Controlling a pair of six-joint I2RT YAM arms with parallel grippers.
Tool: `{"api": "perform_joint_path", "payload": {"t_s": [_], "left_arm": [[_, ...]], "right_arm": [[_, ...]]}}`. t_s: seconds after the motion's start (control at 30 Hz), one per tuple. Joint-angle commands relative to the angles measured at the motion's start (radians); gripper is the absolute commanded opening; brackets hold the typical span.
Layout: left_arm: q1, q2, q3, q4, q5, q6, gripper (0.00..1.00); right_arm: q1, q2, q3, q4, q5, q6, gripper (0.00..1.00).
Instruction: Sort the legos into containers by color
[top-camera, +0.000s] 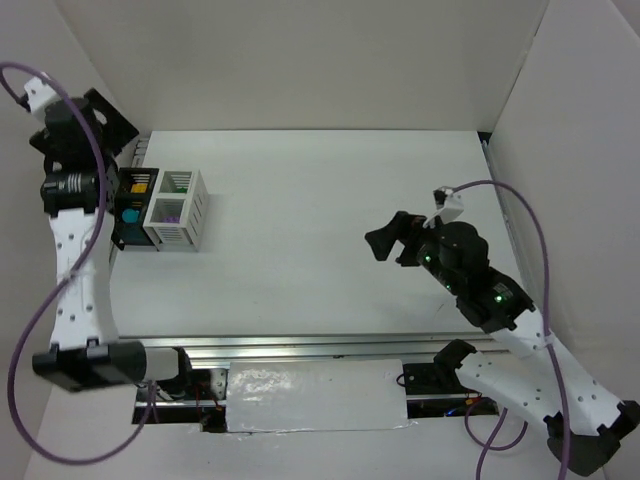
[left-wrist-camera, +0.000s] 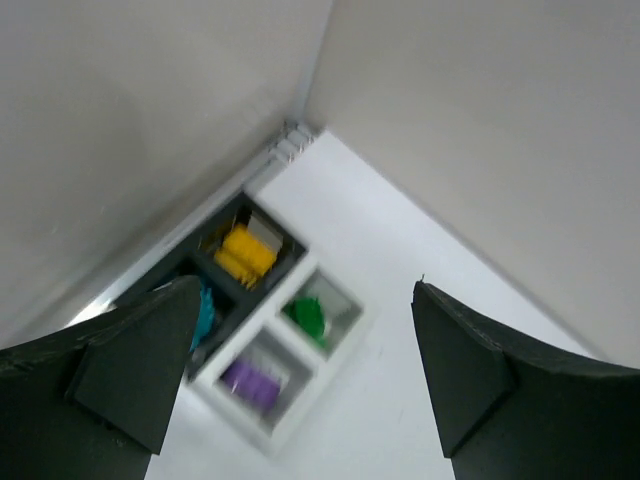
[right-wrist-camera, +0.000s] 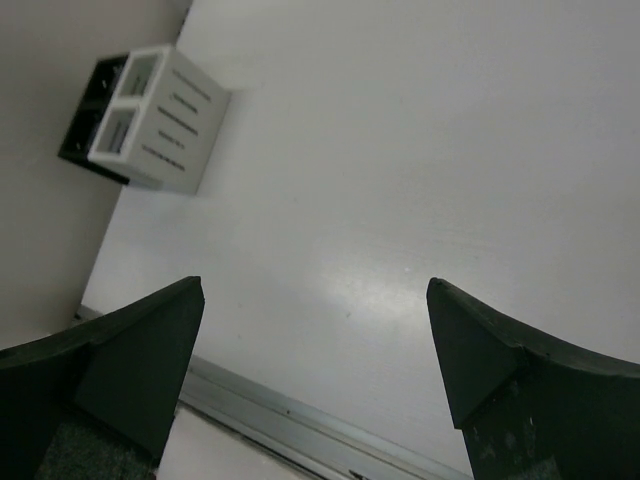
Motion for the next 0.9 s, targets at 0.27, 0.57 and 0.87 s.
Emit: {"api": "perform_joint_path", "payload": {"t_s": [0.27,0.57,0.87], "left_arm": [[-0.15,-0.771,-0.549,-0.31,0.334,0.1,1.0],[-0.184,-1.037,-0.465,-0.603,0.132,0.06,0.99],[-0.184,-1.122,-0.552,-0.565,0.11,0.051,0.99]], "right_arm": [[0.002,-0.137,0.51,-0.52,0.26,-0.058,1.0],[0.001,-0.301,0.64,-0.766,0.205,-0.063,1.0],[0.001,-0.439,0.642,-0.841,0.219,-0.052,1.0]]}}
